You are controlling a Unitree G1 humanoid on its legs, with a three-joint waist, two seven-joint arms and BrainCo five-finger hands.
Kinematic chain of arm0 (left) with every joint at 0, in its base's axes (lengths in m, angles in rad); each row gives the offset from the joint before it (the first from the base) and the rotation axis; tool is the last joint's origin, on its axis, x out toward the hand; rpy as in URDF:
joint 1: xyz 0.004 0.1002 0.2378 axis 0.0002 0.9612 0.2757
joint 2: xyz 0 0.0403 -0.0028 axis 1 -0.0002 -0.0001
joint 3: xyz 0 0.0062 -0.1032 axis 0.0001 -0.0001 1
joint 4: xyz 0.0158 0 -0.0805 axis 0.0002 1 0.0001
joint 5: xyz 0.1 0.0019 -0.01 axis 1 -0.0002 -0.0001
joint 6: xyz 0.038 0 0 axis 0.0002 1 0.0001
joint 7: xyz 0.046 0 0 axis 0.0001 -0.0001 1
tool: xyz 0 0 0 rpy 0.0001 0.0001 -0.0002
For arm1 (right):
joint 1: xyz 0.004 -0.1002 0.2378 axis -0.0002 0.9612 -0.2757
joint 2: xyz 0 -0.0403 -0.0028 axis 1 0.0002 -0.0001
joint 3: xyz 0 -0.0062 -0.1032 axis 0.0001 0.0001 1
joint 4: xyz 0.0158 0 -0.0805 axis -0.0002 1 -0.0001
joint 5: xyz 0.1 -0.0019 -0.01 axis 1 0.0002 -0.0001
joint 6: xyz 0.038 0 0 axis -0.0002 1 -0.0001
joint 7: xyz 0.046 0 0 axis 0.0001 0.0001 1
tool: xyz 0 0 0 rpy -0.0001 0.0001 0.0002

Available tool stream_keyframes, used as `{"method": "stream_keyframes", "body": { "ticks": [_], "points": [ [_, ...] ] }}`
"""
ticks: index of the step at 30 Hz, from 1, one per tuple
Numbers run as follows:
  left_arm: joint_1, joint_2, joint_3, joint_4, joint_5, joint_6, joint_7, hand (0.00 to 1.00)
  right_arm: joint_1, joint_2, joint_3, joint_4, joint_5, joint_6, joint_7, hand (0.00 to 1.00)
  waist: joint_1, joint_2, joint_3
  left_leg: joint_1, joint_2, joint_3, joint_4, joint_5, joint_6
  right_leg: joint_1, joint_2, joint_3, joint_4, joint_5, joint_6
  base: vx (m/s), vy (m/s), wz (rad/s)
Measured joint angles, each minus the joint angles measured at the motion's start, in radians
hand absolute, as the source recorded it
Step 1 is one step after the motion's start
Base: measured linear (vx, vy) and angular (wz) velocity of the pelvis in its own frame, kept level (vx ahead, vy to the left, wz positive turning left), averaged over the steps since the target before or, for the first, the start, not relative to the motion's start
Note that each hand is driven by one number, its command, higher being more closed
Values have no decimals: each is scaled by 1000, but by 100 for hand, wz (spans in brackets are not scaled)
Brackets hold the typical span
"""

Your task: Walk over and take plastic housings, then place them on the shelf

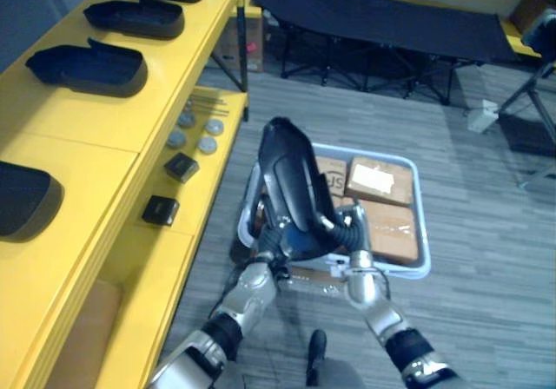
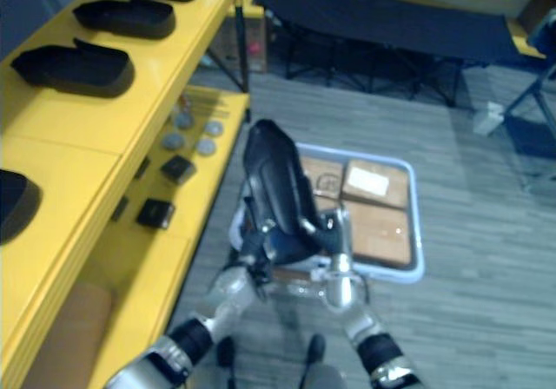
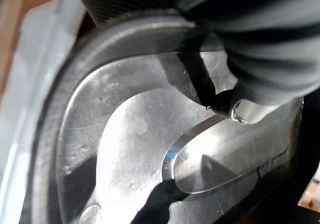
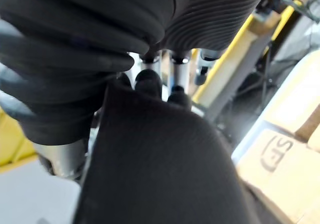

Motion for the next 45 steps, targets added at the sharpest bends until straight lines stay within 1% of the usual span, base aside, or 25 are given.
{"method": "stream_keyframes", "body": {
  "ticks": [2,3,5,7,8,9,10,14,15,17,19,20,22,26,28,29,30,32,33,35,36,38,40,43,45],
  "points": [
    [-3,0,8,-26,79,4,31,100,3,-6,-2,-1,15,4,-1,0,0,0,0,-4,0,0,0,0,0,-6,0,0,2,0,0,0,0,0],
    [-12,0,8,-42,146,18,56,100,9,-12,-3,-2,30,8,-1,0,0,0,0,-5,0,1,0,0,0,-6,0,0,2,0,0,0,0,0],
    [-25,0,9,-52,220,33,78,100,19,-16,-4,-3,38,20,-2,0,0,0,0,-5,0,1,0,0,0,-6,0,1,2,0,0,0,0,0],
    [-39,0,10,-87,323,63,107,100,33,-15,-5,-3,73,19,-8,0,-1,0,0,-3,0,3,0,0,0,-5,0,2,2,0,0,0,0,0],
    [-42,0,10,-94,347,66,111,100,36,-14,-5,-3,78,18,-11,0,-1,0,0,-2,0,4,0,0,0,-5,0,2,2,0,0,2,-1,-5],
    [-44,0,10,-111,398,71,121,100,38,-13,-5,-3,97,13,-14,0,-1,0,0,0,0,7,0,0,0,-5,0,4,2,0,0,-3,-1,-6],
    [-48,0,9,-134,455,76,134,100,41,-10,-5,-3,117,-3,-21,0,-1,0,0,1,0,10,0,0,0,-5,1,6,2,0,0,-10,0,-8],
    [-81,-1,7,-200,603,113,165,100,45,9,-28,-4,147,-67,-61,0,-4,0,0,5,1,21,0,-2,0,-8,1,19,0,0,-1,-15,2,-8],
    [-82,-1,6,-207,613,116,169,100,45,9,-32,-5,148,-73,-66,0,-6,0,0,6,1,22,0,-3,0,-9,1,21,0,0,-2,-10,0,-8],
    [-84,-7,7,-226,663,144,186,100,51,20,-34,-6,163,-110,-98,0,-12,0,0,5,1,22,0,-4,0,-12,1,24,-1,-1,-3,-1,-5,-6],
    [-87,-10,7,-226,692,155,193,100,62,29,-47,-15,164,-137,-111,0,-18,0,0,3,0,24,0,-4,0,-16,2,26,-1,-1,-3,8,-7,-4],
    [-92,-10,8,-226,720,167,198,100,66,31,-51,-37,166,-142,-122,0,-24,0,0,0,0,25,0,-4,0,-22,1,28,-1,0,-1,10,-8,-5],
    [-96,-10,7,-226,760,187,214,100,67,34,-65,-53,183,-167,-123,0,-31,0,0,-2,0,26,0,-5,0,-24,1,30,-1,1,0,8,-4,-2],
    [-96,-10,7,-226,854,209,238,100,76,36,-81,-82,184,-184,-132,0,-45,0,0,-1,0,27,0,-9,-2,-24,2,31,-1,2,1,16,-6,0],
    [-97,-9,8,-226,931,228,264,100,81,43,-84,-82,184,-187,-137,0,-52,0,0,1,-1,34,0,-13,-1,-25,2,37,-2,2,1,31,5,-9],
    [-97,-9,10,-226,994,239,275,100,91,50,-91,-82,184,-189,-139,0,-51,0,0,6,-1,48,0,-17,-1,-26,3,50,-2,3,2,26,12,-16],
    [-97,-9,12,-226,1023,243,278,100,97,52,-94,-82,184,-193,-139,0,-52,0,0,8,-2,48,0,-19,-1,-26,3,55,-3,3,3,25,8,-16],
    [-101,-9,12,-227,1129,261,295,100,131,53,-114,-83,185,-208,-140,0,-58,0,0,7,-4,51,0,-22,0,-30,2,58,-3,3,3,18,1,-7],
    [-101,-9,13,-228,1155,263,298,100,140,53,-121,-83,185,-208,-140,0,-58,0,0,6,-5,52,0,-23,1,-31,2,58,-3,3,3,14,3,-5],
    [-101,-5,14,-232,1237,285,299,100,161,53,-140,-83,186,-222,-143,0,-61,0,0,5,-5,56,0,-25,1,-35,3,62,-3,3,3,8,4,-5],
    [-101,-4,14,-232,1243,288,299,100,162,53,-140,-83,186,-224,-143,0,-62,0,0,5,-5,57,0,-26,1,-36,3,63,-3,3,3,3,5,-10],
    [-102,12,11,-232,1269,315,299,100,162,53,-139,-84,185,-253,-165,0,-77,0,0,5,-5,68,0,-28,1,-43,2,77,-3,3,4,8,11,-12],
    [-102,22,10,-232,1269,332,299,100,163,53,-140,-85,185,-261,-183,0,-83,0,0,6,-5,72,0,-29,0,-45,2,81,-3,4,4,7,7,-9],
    [-102,40,15,-232,1266,368,303,100,197,52,-175,-125,185,-267,-236,0,-86,1,0,4,-4,75,0,-30,0,-50,3,84,-3,4,5,10,0,-4],
    [-102,55,30,-231,1259,374,308,100,212,51,-210,-156,185,-270,-256,0,-89,2,0,4,-5,75,0,-30,0,-50,7,85,-3,4,5,0,0,0]
  ]
}}
